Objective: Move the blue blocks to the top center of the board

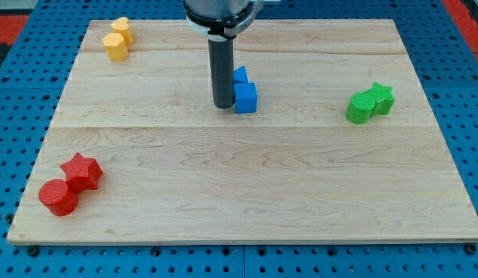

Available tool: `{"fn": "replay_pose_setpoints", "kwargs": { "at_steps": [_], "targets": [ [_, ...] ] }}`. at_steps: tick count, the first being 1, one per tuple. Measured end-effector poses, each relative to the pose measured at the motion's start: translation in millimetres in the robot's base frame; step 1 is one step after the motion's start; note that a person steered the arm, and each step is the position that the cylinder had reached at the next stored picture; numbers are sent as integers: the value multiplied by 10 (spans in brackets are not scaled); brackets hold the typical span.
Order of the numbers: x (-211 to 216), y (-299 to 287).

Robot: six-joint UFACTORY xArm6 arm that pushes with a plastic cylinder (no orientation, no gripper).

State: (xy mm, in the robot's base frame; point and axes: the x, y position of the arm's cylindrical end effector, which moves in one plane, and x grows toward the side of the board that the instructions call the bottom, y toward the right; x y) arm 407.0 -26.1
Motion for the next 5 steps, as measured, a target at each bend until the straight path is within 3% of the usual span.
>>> {"fn": "replay_pose_setpoints", "kwargs": {
  "at_steps": [1,5],
  "targets": [
    [276,91],
    [-111,412]
  ]
}}
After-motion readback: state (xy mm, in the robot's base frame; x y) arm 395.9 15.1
